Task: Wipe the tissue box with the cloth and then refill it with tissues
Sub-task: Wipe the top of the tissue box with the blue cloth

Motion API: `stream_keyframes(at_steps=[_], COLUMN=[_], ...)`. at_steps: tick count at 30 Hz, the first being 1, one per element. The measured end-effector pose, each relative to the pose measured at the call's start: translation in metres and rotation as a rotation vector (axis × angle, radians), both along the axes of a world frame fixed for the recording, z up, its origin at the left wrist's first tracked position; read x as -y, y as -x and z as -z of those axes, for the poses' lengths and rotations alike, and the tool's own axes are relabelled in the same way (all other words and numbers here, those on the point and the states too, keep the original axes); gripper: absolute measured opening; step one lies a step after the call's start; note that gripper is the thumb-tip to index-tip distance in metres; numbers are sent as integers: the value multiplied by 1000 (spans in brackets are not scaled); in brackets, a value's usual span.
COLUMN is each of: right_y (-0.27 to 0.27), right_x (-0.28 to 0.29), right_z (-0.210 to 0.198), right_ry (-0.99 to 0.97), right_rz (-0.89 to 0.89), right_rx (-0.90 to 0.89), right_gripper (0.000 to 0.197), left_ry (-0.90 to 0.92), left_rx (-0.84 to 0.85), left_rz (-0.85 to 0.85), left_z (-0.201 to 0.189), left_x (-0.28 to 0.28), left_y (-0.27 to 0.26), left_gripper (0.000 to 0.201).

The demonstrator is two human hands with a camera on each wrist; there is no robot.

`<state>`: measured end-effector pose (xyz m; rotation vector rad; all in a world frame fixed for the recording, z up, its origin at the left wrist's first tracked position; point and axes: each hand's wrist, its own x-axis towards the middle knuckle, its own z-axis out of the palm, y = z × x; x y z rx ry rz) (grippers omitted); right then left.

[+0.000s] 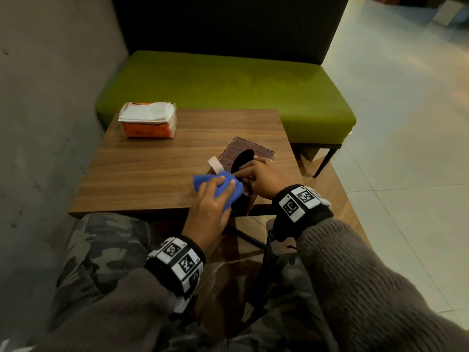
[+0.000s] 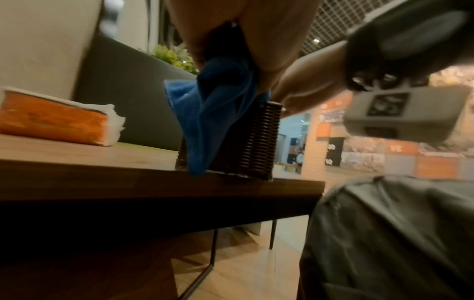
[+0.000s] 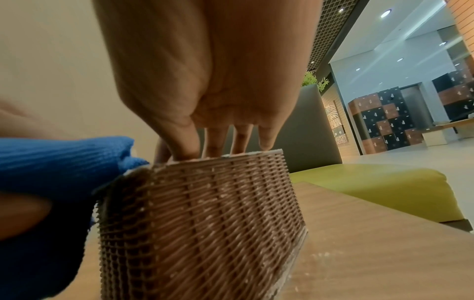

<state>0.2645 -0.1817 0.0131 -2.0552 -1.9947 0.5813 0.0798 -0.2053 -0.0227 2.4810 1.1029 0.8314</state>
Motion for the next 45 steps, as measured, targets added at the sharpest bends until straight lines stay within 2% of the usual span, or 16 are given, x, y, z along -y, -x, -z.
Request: stream_keyframes(at_steps=[2, 6, 7, 10, 12, 15, 17, 19, 22, 24, 26, 31, 34, 37, 41, 45], right_y=[1, 4, 4, 5, 6, 8, 11, 13, 14, 16, 19, 26, 28, 30, 31, 29], right_x=[1, 2, 2, 1, 1, 4, 5, 4, 5, 7, 10, 12, 11, 11, 10, 4], right_z=[-2, -1, 0, -1, -2, -5, -7, -8, -10, -14, -18, -23, -24, -24, -25, -27], right_ry=[9, 25, 27, 39, 49, 47, 55, 67, 81, 77, 80, 92, 98, 106, 104, 120], right_rz=[-4, 23, 27, 24, 20, 32, 34, 32, 35, 41, 43, 61, 68, 71, 82, 63], right_rx=[13, 23, 27, 48, 61, 54, 68, 97, 112, 121, 140, 148, 151, 157, 196, 233], right_gripper=[36, 35, 35, 35, 36, 36, 36, 36, 37, 36, 36, 36, 35, 37, 42, 38], left_ry=[-14, 171, 165, 37, 42, 202, 202, 190, 89, 30, 32, 165, 188, 221, 79, -26], left_rx=[7, 161, 153, 40, 49, 179, 228, 157, 18, -15, -20, 4, 29, 8, -27, -124], left_rz=[29, -222, -199, 48, 94, -148, -239, -160, 92, 160, 119, -166, -213, -166, 24, 61], left_z=[2, 4, 2, 3, 2, 3, 0, -2, -5, -5, -6, -14, -22, -22, -15, -20], left_x=[-5, -28, -22, 12, 8, -28, -40, -27, 3, 4, -8, -61, -76, -45, 6, -5], left_y=[5, 7, 4, -2, 3, 10, 12, 8, 6, 9, 12, 13, 9, 2, 0, 6], left_gripper=[63, 56, 56, 61, 60, 52, 49, 52, 58, 58, 56, 47, 42, 45, 51, 50])
